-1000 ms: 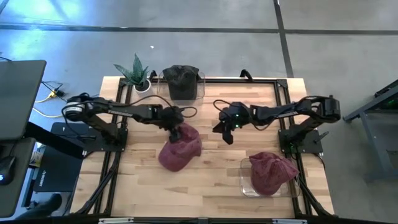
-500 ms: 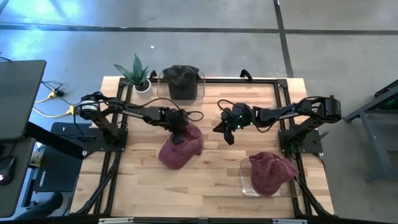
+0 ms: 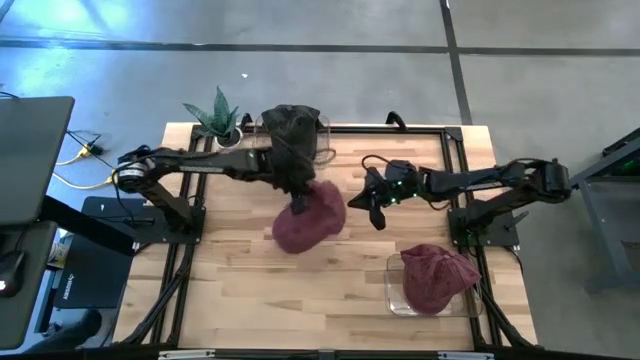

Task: Pick & Place hat
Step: Put the red cap into the bottom transparent bin

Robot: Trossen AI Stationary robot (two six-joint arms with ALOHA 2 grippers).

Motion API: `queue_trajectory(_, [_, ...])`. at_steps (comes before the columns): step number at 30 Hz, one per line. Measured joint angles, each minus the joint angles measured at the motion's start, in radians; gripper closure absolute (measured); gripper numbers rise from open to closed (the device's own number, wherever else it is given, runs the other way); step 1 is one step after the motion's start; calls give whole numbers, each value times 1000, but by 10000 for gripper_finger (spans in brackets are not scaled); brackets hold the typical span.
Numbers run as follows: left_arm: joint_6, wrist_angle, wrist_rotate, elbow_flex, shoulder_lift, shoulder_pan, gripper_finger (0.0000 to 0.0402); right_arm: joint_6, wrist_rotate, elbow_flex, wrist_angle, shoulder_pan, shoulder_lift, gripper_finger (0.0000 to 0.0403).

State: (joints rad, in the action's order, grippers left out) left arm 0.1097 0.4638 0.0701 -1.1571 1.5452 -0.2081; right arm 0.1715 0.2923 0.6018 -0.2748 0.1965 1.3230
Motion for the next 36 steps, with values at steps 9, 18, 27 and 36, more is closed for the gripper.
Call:
queue_trajectory(9, [-30,59,267,-127,-46,-28,401,-189,-28,1,25,4,-148,240])
queue_trajectory(18, [1,19,115,-137,-45,-28,401,-365,-77,1,-9,-79,-38,99])
queue_trajectory(27, [50,-66,30,-137,-45,-68,401,-415,-208,1,-272,-107,140,117])
queue_trajectory(36, [56,-33,87,-137,-59,-132,401,-445,-230,1,-244,-63,165,326])
